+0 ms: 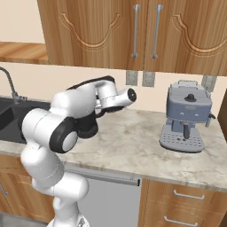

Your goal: Turn on the sink faucet and place the jug under the water for a few seconds to fill it up.

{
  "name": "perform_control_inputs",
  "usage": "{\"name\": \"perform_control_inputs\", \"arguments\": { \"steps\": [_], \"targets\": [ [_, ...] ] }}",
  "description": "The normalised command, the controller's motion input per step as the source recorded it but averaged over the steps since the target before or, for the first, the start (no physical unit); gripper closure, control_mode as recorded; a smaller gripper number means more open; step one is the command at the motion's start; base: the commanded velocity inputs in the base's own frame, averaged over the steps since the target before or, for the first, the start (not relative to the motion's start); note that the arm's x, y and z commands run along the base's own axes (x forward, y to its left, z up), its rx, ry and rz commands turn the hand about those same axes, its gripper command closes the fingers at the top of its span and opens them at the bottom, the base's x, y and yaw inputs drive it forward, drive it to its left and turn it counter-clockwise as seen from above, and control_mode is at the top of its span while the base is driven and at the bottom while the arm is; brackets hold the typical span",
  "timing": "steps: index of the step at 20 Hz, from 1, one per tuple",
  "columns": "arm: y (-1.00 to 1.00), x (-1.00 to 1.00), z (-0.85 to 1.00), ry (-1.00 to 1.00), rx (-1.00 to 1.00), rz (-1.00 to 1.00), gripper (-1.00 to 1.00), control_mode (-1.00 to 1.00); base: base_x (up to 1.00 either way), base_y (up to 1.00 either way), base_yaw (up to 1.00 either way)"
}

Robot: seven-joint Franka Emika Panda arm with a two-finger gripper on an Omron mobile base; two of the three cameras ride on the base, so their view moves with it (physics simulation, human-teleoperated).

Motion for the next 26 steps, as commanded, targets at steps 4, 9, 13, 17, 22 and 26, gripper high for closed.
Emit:
{"name": "perform_control_inputs", "arguments": {
  "steps": [4, 9, 13, 17, 22, 26],
  "targets": [
    [0.18, -1.0, 0.69, -0.22, 0.0, -0.07, 1.0, -1.0, 0.0, 0.0, 0.0],
    [0.19, -0.97, 0.93, -0.05, 0.02, -0.17, 1.0, -1.0, 0.0, 0.0, 0.0],
    [0.17, -1.0, 0.91, 0.06, 0.08, -0.24, 1.0, -1.0, 0.0, 0.0, 0.0],
    [0.1, -0.6, 0.7, 0.29, 0.16, -0.22, 1.0, -1.0, 0.0, 0.0, 0.0],
    [0.0, -0.01, 0.05, 0.44, 0.15, -0.04, 1.0, -1.0, 0.0, 0.0, 0.0],
    [-0.01, 0.0, 0.0, 0.01, 0.0, 0.0, 1.0, -1.0, 0.0, 0.0, 0.0]
  ]
}}
